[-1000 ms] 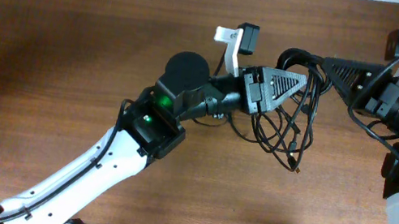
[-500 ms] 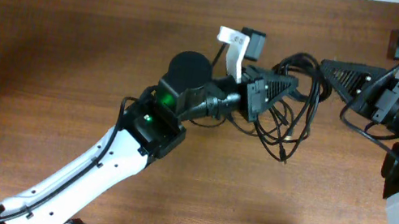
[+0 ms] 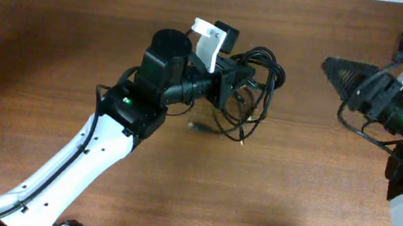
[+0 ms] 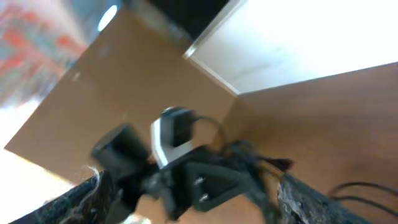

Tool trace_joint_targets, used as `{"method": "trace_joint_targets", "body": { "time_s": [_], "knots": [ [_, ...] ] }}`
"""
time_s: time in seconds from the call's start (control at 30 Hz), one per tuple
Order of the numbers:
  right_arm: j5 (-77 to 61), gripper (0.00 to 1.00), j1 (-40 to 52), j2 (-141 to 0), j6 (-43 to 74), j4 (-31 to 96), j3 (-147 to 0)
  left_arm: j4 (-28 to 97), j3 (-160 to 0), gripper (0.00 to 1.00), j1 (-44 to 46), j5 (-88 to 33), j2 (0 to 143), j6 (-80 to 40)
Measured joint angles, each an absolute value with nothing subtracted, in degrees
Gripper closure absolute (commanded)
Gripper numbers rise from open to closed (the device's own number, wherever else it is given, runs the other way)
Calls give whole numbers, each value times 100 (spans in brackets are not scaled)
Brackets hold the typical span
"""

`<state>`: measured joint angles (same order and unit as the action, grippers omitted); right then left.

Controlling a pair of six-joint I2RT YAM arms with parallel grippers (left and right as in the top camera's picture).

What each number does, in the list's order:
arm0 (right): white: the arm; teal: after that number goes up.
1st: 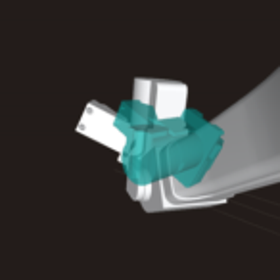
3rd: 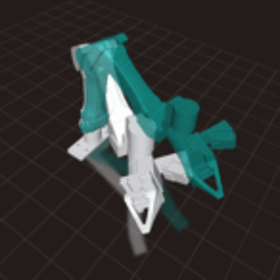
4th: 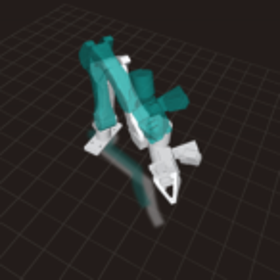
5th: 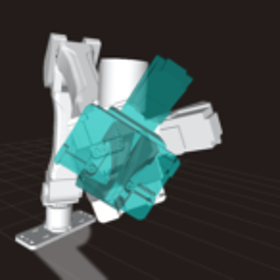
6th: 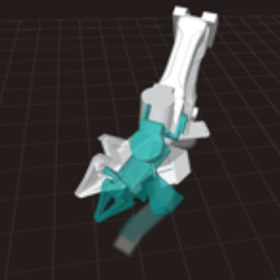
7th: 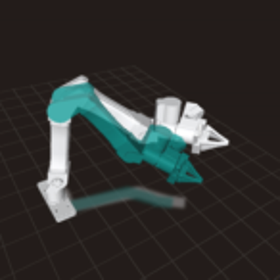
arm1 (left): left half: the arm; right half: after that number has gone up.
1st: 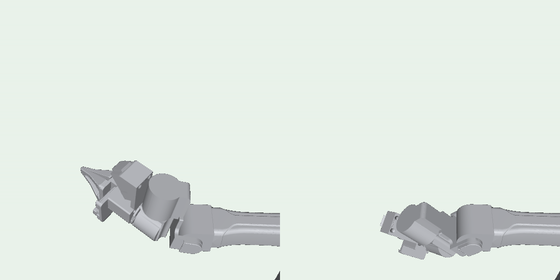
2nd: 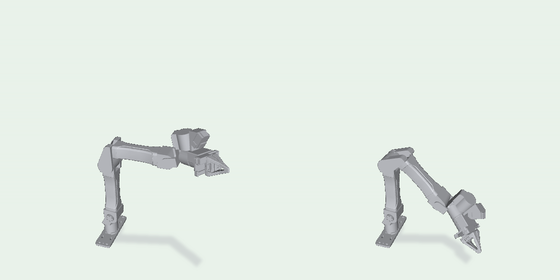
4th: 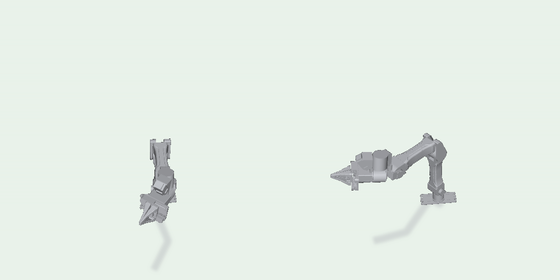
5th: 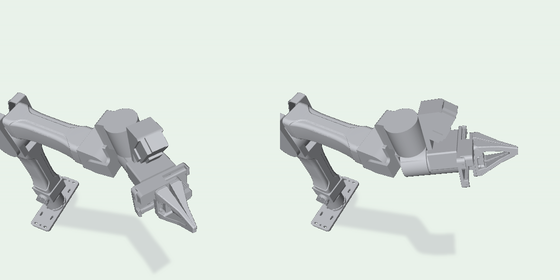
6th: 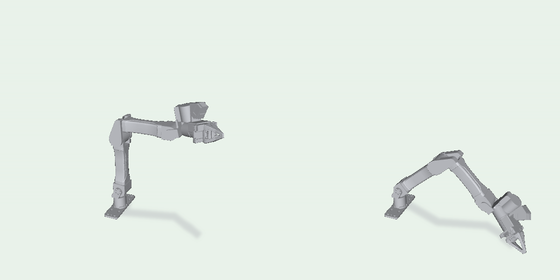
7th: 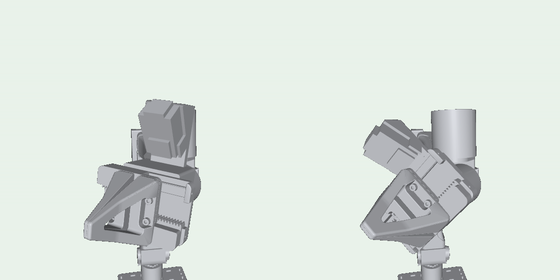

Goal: Untangle cables

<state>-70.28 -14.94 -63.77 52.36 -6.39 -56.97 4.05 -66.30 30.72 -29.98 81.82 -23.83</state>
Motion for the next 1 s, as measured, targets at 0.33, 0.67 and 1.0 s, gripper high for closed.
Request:
{"method": "trace_joint_targets", "body": {
  "time_s": [0.33, 0.67, 1.0],
  "knots": [
    [-5325, 23, -1232, -6215, 2421, 1605, -5695, 510, -6630, 100, 3068, -3006, 7896, -1428],
    [-3854, 22, 102, -4816, -150, 2480, -5697, 775, -6630, 100, 3068, -3017, 7896, -593],
    [-3575, 43, 666, -4698, -2110, 2980, -5697, 770, -6630, 100, 3387, -3524, 7566, 296]
  ]
}}
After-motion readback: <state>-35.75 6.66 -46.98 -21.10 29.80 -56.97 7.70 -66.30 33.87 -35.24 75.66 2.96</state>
